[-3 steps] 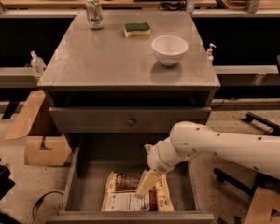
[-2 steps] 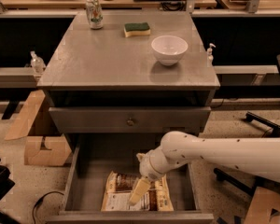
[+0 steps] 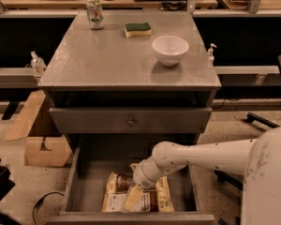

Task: Pick brown chip bag from middle drawer and place on counter

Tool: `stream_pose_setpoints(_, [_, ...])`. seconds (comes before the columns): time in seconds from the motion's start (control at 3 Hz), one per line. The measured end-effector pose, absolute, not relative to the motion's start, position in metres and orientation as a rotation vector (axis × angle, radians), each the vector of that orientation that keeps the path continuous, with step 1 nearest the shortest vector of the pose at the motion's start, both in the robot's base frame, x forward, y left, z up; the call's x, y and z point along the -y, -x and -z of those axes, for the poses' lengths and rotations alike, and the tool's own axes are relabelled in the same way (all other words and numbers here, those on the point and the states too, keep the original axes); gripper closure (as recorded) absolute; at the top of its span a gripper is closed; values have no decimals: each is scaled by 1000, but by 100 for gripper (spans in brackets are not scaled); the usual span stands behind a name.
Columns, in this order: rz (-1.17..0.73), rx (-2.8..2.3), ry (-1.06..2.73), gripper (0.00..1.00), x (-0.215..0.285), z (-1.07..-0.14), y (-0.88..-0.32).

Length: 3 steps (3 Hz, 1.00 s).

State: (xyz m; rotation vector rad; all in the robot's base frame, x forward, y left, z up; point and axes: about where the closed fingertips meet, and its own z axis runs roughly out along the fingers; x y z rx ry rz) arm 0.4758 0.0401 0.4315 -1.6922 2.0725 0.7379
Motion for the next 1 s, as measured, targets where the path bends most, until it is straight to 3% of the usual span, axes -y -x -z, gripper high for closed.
stream_pose_setpoints(1.0, [-580, -2146, 1723, 0, -11, -398, -517])
